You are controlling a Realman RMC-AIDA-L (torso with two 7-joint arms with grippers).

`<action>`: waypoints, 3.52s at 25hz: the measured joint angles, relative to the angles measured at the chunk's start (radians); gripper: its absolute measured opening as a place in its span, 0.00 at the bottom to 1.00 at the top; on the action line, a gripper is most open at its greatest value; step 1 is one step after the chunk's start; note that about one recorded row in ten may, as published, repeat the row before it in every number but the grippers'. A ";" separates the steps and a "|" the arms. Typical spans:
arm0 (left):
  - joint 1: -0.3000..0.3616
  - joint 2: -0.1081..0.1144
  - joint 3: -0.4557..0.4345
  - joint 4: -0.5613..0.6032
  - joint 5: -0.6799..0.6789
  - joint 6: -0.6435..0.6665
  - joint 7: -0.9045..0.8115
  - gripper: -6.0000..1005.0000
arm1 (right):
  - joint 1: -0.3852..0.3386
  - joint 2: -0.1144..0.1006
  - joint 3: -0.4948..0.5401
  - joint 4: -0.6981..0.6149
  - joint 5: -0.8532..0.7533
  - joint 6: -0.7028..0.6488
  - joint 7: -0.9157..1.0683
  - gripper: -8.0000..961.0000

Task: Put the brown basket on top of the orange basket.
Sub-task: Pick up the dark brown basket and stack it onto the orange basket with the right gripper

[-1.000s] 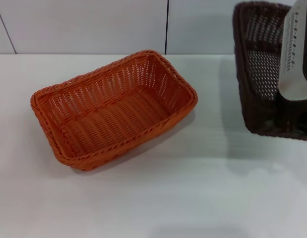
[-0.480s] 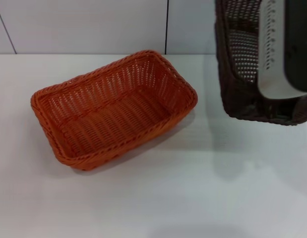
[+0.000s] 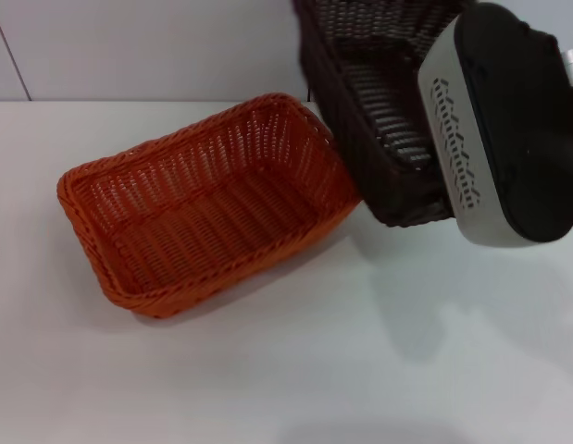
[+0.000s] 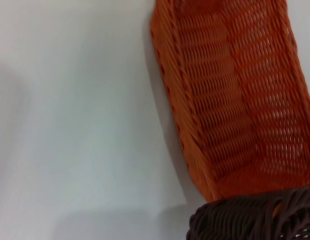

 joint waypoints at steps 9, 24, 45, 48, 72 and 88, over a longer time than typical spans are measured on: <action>0.011 -0.002 0.002 -0.002 0.000 0.012 -0.003 0.78 | -0.009 0.001 0.067 -0.016 0.120 0.036 -0.263 0.17; 0.011 -0.005 0.009 -0.023 0.000 0.019 -0.003 0.78 | -0.019 -0.032 0.290 0.066 0.320 0.018 -0.799 0.17; 0.005 -0.013 0.054 -0.015 0.000 0.015 -0.013 0.78 | 0.174 -0.072 0.536 0.649 0.282 0.220 -1.520 0.17; 0.006 -0.013 0.064 -0.022 -0.020 0.019 -0.027 0.78 | 0.195 -0.078 0.550 0.689 0.278 0.230 -1.553 0.17; -0.003 -0.013 0.127 -0.025 -0.109 0.065 -0.023 0.78 | 0.278 -0.103 0.615 0.983 0.296 0.368 -1.945 0.17; 0.005 -0.013 0.236 -0.025 -0.169 0.096 -0.002 0.78 | 0.357 -0.138 0.683 1.235 0.324 0.504 -2.149 0.17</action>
